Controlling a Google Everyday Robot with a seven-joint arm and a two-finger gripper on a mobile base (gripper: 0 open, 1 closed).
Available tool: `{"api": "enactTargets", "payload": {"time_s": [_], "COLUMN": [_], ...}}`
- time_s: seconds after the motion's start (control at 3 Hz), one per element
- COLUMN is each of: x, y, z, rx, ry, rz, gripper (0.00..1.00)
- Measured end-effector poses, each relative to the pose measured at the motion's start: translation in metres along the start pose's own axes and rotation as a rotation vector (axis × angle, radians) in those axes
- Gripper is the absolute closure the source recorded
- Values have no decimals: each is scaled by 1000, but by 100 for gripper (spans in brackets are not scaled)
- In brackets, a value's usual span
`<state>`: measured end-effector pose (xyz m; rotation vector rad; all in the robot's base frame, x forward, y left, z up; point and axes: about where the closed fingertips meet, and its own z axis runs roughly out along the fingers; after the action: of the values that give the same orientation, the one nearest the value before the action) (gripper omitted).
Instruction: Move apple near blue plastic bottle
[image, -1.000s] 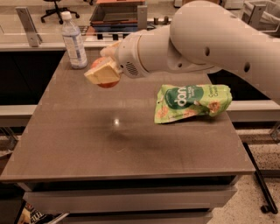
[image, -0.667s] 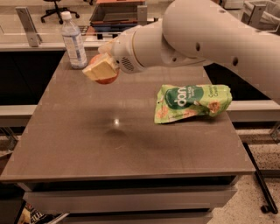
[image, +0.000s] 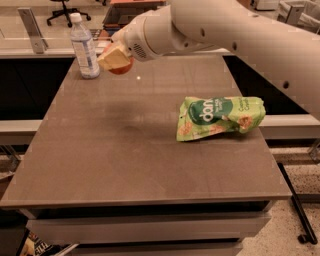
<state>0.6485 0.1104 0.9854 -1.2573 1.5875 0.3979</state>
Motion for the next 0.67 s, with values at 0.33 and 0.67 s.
{"api": "enactTargets", "payload": {"time_s": [0.33, 0.67], "x": [5, 12], "y": [-24, -45], "z": [32, 66], "rx": [-5, -20], "ry": [13, -7], "rz": [-9, 1], "gripper": [100, 100]}}
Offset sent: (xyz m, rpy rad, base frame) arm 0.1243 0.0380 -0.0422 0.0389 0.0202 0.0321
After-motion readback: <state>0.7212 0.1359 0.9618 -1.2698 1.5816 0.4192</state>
